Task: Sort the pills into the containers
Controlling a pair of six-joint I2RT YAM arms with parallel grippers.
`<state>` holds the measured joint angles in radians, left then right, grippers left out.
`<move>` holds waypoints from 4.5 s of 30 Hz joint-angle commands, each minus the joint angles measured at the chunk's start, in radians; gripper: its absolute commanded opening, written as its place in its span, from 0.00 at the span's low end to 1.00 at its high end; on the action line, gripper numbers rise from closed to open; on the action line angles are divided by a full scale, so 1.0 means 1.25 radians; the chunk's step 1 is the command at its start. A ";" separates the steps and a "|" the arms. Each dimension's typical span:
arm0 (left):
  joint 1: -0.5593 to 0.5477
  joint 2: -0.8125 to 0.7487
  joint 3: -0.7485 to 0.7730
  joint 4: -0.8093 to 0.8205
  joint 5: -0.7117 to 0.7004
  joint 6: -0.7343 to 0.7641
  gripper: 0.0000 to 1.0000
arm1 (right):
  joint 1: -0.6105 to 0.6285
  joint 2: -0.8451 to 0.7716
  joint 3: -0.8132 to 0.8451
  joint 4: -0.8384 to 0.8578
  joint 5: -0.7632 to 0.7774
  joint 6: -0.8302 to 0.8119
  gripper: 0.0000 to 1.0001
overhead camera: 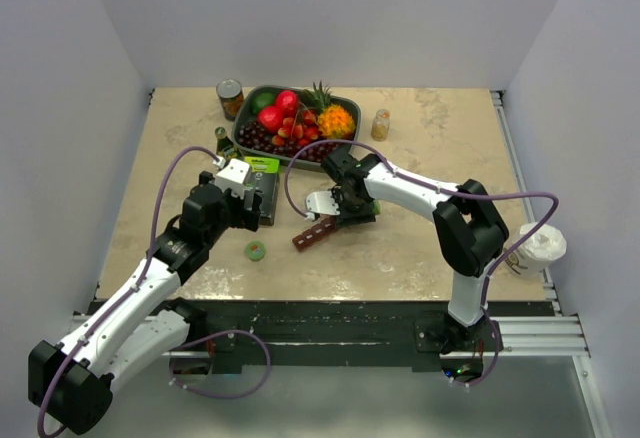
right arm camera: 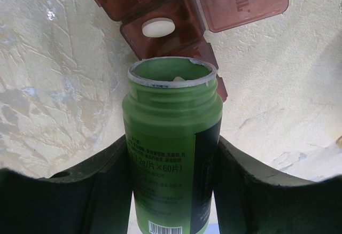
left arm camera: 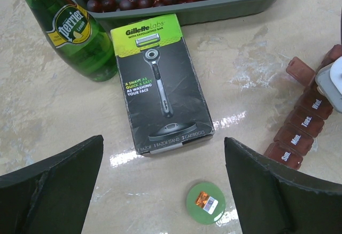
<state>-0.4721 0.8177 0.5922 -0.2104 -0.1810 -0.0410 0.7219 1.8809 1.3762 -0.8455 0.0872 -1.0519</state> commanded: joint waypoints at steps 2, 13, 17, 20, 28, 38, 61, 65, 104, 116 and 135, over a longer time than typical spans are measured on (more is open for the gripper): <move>0.003 -0.007 0.016 0.012 -0.022 -0.006 0.99 | 0.008 -0.006 0.015 -0.005 0.027 -0.003 0.00; 0.006 -0.011 0.017 0.008 -0.069 -0.016 0.99 | 0.016 -0.005 0.018 -0.005 0.039 -0.003 0.00; 0.007 -0.012 0.018 0.005 -0.083 -0.018 0.99 | 0.019 -0.004 0.018 -0.005 0.043 -0.003 0.00; 0.007 -0.012 0.018 0.004 -0.083 -0.016 0.99 | 0.021 -0.001 0.019 -0.007 0.046 -0.003 0.00; 0.007 -0.012 0.018 0.004 -0.081 -0.015 0.99 | 0.025 -0.001 0.024 -0.008 0.047 0.000 0.00; 0.008 -0.012 0.018 0.005 -0.072 -0.014 0.99 | 0.025 0.001 0.029 -0.012 0.018 0.011 0.00; 0.010 -0.018 0.031 -0.019 -0.033 -0.076 0.99 | -0.049 -0.151 0.051 0.025 -0.274 0.171 0.00; 0.010 -0.040 0.039 -0.038 0.048 -0.168 0.99 | -0.094 -0.268 0.031 0.091 -0.520 0.257 0.00; -0.002 0.175 0.036 -0.216 0.053 -0.371 0.98 | -0.355 -0.492 -0.265 0.472 -1.000 0.429 0.00; -0.003 0.205 0.032 -0.197 0.054 -0.360 0.98 | -0.357 -0.481 -0.264 0.462 -0.997 0.417 0.00; -0.017 0.259 0.033 -0.199 0.049 -0.359 0.98 | -0.359 -0.474 -0.262 0.443 -0.994 0.396 0.00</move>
<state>-0.4858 1.1225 0.6395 -0.4862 -0.1051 -0.5041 0.2798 1.2903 1.0222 -0.2928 -1.1423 -0.5362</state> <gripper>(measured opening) 0.977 0.546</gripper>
